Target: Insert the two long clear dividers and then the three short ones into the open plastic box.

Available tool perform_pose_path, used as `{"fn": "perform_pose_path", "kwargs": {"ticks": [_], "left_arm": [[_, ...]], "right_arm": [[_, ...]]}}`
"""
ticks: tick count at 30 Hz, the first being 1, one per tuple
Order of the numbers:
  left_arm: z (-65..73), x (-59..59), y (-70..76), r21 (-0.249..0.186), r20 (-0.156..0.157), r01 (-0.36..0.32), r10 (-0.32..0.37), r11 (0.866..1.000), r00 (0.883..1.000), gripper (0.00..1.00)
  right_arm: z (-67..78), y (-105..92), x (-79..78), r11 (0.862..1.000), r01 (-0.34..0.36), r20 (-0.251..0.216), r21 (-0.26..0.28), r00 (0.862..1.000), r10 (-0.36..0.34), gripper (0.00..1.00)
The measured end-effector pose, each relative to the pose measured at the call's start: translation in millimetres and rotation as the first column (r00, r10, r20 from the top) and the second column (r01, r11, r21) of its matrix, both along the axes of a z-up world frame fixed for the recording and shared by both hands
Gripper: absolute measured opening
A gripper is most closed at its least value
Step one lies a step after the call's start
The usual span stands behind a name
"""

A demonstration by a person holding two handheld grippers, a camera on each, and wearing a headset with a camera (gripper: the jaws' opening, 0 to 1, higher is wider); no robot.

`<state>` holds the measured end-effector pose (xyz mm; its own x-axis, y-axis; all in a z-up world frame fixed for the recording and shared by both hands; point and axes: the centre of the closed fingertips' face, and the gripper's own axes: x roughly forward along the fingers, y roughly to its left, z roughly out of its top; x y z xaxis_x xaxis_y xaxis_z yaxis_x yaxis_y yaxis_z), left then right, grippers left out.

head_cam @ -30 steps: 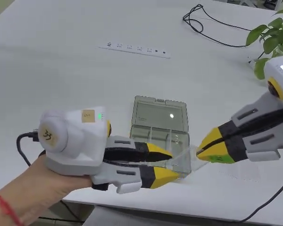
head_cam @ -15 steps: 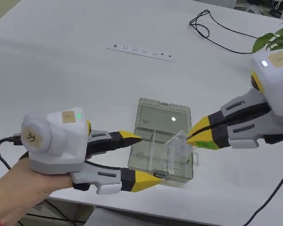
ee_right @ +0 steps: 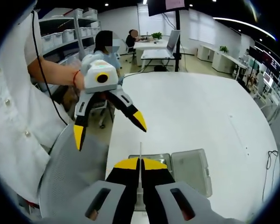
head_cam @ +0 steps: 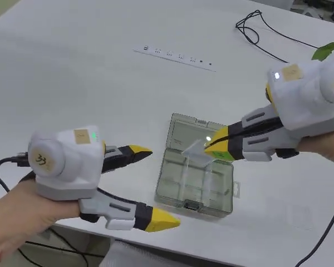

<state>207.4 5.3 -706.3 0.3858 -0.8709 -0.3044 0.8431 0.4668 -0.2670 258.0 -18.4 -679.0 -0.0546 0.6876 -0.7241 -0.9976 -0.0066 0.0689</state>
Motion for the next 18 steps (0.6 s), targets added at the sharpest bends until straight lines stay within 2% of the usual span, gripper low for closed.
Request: {"fn": "perform_pose_path", "kwargs": {"ticks": [2,3,6,7,15,18], "left_arm": [[-1.6,0.7,1.4,-0.004,-0.005,-0.002,0.002,1.000,1.000,0.96],[-2.2,0.9,1.9,-0.009,-0.012,-0.004,0.004,1.000,1.000,0.96],[-4.1,3.0,3.8,-0.007,-0.010,-0.011,0.011,1.000,1.000,0.99],[-5.0,3.7,4.5,-0.006,-0.012,-0.013,0.013,1.000,1.000,1.00],[-11.2,5.1,7.5,-0.013,-0.035,-0.026,0.025,1.000,0.999,1.00],[-11.1,4.7,7.2,-0.022,-0.039,-0.033,0.032,0.999,0.999,1.00]], "right_arm": [[-9.5,3.7,1.4,1.000,0.000,0.000,-0.004,1.000,0.000,0.02],[-18.9,5.0,3.9,1.000,0.005,-0.006,-0.006,1.000,-0.005,0.02],[-30.7,7.6,6.1,1.000,0.013,-0.009,-0.015,1.000,-0.013,0.02],[-39.9,7.9,9.7,1.000,0.018,-0.005,-0.019,1.000,-0.018,0.02],[-56.7,14.2,10.6,0.999,0.027,0.001,-0.024,1.000,-0.027,0.02],[-68.4,14.8,13.2,0.999,0.026,-0.001,-0.027,1.000,-0.026,0.02]]}}
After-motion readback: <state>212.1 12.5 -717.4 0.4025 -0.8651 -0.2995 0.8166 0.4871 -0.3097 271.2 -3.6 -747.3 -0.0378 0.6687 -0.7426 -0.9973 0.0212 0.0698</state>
